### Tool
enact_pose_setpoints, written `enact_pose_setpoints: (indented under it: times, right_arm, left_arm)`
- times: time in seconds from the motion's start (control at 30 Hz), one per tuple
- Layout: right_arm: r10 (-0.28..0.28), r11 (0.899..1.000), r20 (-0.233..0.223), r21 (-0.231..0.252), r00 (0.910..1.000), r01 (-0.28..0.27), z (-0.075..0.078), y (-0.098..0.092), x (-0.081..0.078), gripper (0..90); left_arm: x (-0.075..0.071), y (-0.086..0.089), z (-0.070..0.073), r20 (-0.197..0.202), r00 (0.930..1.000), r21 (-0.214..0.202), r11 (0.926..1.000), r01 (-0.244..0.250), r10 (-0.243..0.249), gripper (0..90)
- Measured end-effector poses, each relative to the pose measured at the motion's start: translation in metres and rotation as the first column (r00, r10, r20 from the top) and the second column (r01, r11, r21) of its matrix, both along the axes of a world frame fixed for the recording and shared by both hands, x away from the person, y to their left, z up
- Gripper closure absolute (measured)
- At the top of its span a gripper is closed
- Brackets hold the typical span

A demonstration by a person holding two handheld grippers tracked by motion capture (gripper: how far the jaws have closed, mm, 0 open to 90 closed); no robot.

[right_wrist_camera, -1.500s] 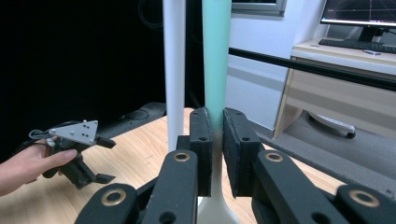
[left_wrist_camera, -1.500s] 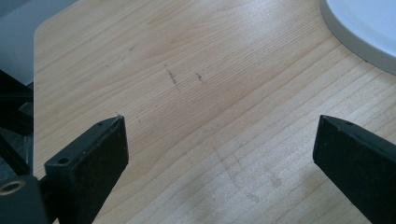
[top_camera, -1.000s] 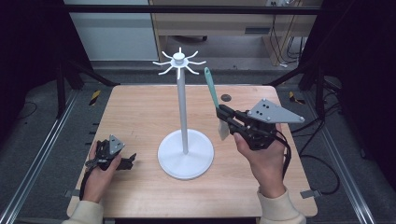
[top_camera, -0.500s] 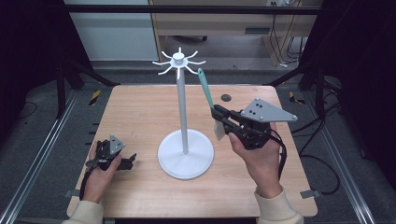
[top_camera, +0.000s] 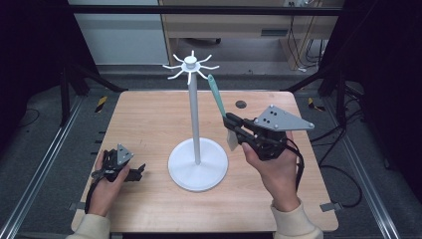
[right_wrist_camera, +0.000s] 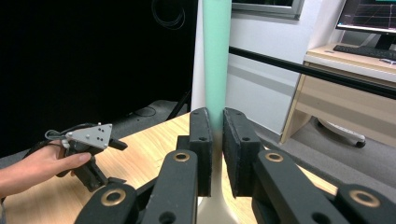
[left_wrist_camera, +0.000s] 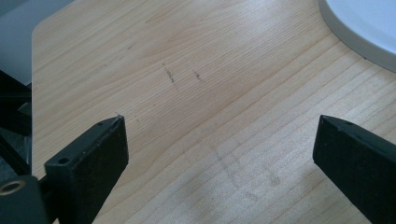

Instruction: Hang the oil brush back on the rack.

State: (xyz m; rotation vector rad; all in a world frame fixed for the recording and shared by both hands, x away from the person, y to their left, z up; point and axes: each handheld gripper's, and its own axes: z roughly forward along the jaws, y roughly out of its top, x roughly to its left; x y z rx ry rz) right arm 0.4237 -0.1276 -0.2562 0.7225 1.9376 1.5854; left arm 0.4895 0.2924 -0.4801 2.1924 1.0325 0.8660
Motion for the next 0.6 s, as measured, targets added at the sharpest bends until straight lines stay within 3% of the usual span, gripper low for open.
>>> enact_pose_setpoints:
  times: [0.27, 0.6]
  right_arm:
    - [-0.005, 1.0, -0.01, -0.022, 0.9999, 0.005, -0.002, 0.008, 0.005, 82.4]
    - [-0.006, 1.0, -0.016, -0.017, 0.9999, 0.006, -0.003, 0.012, 0.011, 82.4]
  left_arm:
    - [0.0, 0.0, 0.0, 0.0, 1.0, 0.001, 1.0, -0.001, 0.001, 2.9]
    - [0.0, -0.001, -0.001, 0.0, 1.0, -0.002, 1.0, 0.001, -0.001, 3.0]
